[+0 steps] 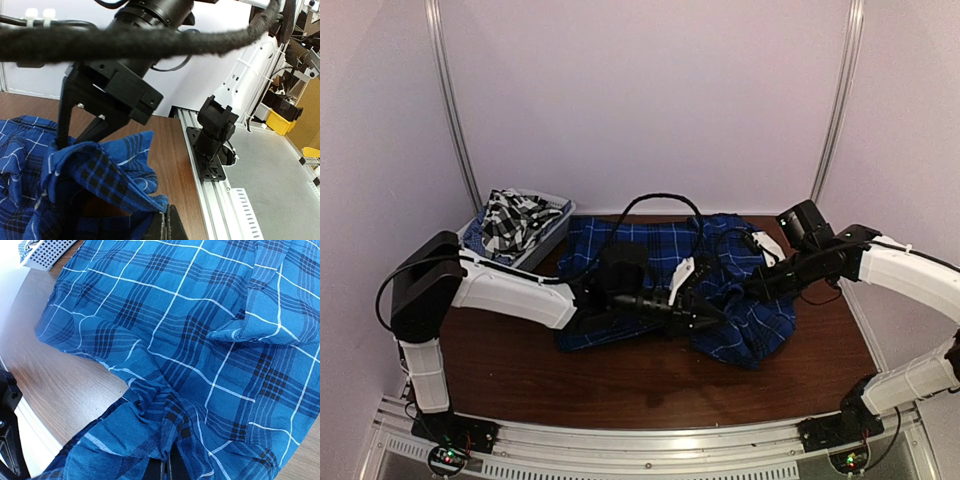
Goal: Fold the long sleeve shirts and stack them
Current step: Adjust the sleeve at the center of the board.
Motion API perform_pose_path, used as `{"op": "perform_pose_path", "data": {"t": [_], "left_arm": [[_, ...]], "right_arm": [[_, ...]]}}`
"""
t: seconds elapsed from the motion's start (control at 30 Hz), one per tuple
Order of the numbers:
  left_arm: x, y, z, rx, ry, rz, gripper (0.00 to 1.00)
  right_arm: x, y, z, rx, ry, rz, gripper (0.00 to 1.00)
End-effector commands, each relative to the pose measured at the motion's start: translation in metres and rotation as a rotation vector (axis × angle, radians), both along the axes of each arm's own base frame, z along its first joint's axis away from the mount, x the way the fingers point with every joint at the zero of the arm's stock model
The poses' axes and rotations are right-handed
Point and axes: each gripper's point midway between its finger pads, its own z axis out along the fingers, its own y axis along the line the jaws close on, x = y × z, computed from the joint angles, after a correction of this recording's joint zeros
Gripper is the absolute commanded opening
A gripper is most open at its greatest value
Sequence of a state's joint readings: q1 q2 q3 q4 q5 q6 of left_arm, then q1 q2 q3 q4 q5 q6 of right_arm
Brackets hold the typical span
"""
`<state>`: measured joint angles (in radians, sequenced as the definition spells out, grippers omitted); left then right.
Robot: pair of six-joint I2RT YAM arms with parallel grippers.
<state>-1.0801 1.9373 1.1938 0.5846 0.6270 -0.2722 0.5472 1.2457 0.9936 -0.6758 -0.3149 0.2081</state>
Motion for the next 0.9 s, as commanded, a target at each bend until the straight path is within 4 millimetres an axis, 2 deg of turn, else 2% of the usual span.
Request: {"op": "perform_pose_path", "data": {"t": [0.0, 0.13, 0.3, 0.33, 0.47, 0.6, 0.7, 0.77, 0.87], "left_arm": [[-0.032, 0.002, 0.043, -0.066, -0.029, -0.096, 0.00], [-0.040, 0.000, 0.026, -0.003, -0.048, -0.082, 0.00], [-0.034, 0.008, -0.007, 0.075, -0.028, -0.021, 0.00], [-0.033, 0.010, -0.014, 0.095, -0.030, -0.009, 0.03], [-0.026, 0.021, -0.037, 0.198, -0.070, 0.044, 0.24], [-0.012, 0.040, -0.038, 0.262, -0.155, 0.141, 0.49], [0.004, 0.062, -0.044, 0.347, -0.212, 0.254, 0.64], [0.020, 0.079, -0.052, 0.420, -0.250, 0.355, 0.70], [0.050, 0.115, -0.068, 0.555, -0.291, 0.530, 0.74]], "right_arm": [[0.004, -0.002, 0.010, 0.019, -0.038, -0.011, 0.00], [0.001, -0.002, 0.006, 0.026, -0.034, -0.009, 0.00], [-0.006, -0.005, -0.007, 0.033, -0.003, -0.025, 0.00], [-0.008, -0.006, -0.010, 0.037, 0.004, -0.031, 0.00], [-0.020, -0.010, -0.019, 0.065, 0.031, -0.058, 0.00], [-0.032, -0.013, -0.025, 0.086, 0.048, -0.074, 0.00], [-0.039, -0.013, -0.028, 0.103, 0.060, -0.075, 0.00], [-0.041, -0.012, -0.027, 0.111, 0.060, -0.073, 0.00], [-0.040, -0.010, -0.023, 0.123, 0.052, -0.067, 0.00]]}}
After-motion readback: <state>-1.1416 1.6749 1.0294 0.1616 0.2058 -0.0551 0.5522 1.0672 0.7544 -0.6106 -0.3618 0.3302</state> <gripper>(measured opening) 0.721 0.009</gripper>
